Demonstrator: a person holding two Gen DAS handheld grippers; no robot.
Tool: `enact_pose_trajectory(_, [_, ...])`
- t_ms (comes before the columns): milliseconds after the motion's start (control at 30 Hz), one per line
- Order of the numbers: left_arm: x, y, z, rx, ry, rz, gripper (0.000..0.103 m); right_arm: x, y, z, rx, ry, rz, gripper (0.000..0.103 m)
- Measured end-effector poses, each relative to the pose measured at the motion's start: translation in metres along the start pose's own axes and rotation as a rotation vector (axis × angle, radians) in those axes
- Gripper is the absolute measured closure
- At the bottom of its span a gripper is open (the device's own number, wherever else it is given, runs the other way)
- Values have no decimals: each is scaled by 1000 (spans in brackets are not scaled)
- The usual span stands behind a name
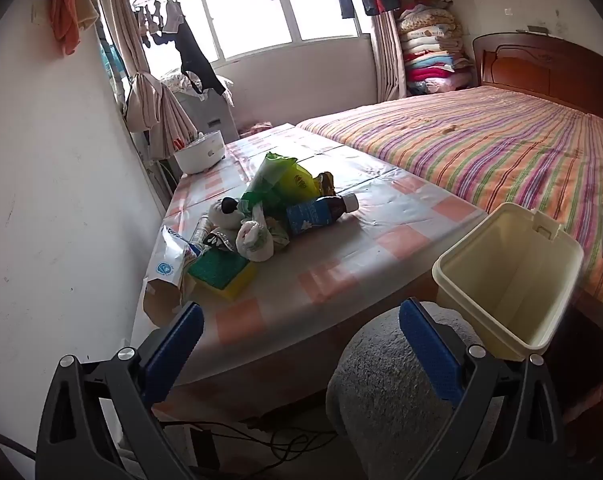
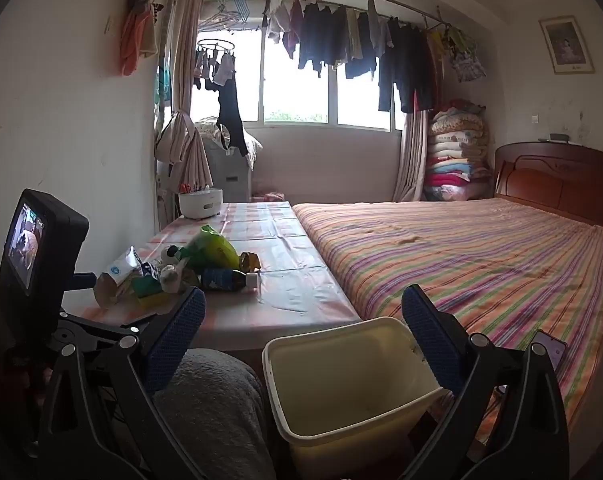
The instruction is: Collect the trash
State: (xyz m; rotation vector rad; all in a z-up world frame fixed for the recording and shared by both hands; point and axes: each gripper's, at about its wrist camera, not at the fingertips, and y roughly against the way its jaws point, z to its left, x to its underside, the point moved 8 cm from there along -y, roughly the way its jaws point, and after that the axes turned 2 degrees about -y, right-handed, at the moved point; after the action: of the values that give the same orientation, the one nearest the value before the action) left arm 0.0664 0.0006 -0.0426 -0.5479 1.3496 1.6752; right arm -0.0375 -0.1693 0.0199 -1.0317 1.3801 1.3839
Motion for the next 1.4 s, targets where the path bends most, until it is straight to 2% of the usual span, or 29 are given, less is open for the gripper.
enact_pose_trajectory(167, [7,-1,8,33,37,24,7,2,-3,2,-15,3,10,6])
enact_pose_trajectory(300, [9,3,10,14,27,21,7,-10,2,5,-33,8,8,6])
enact_pose_trajectory(600, [14,5,23,0,56,23,7,2,-2,21,-54,34,-15,6])
enact_pose_trajectory(767, [21,1,29,9,73,40,7,9,-7,23,-58,30,9,6])
enact_pose_trajectory(1400, [28,-17,17,4,52,88,7,34,-33,-5,-83,-70,65,6])
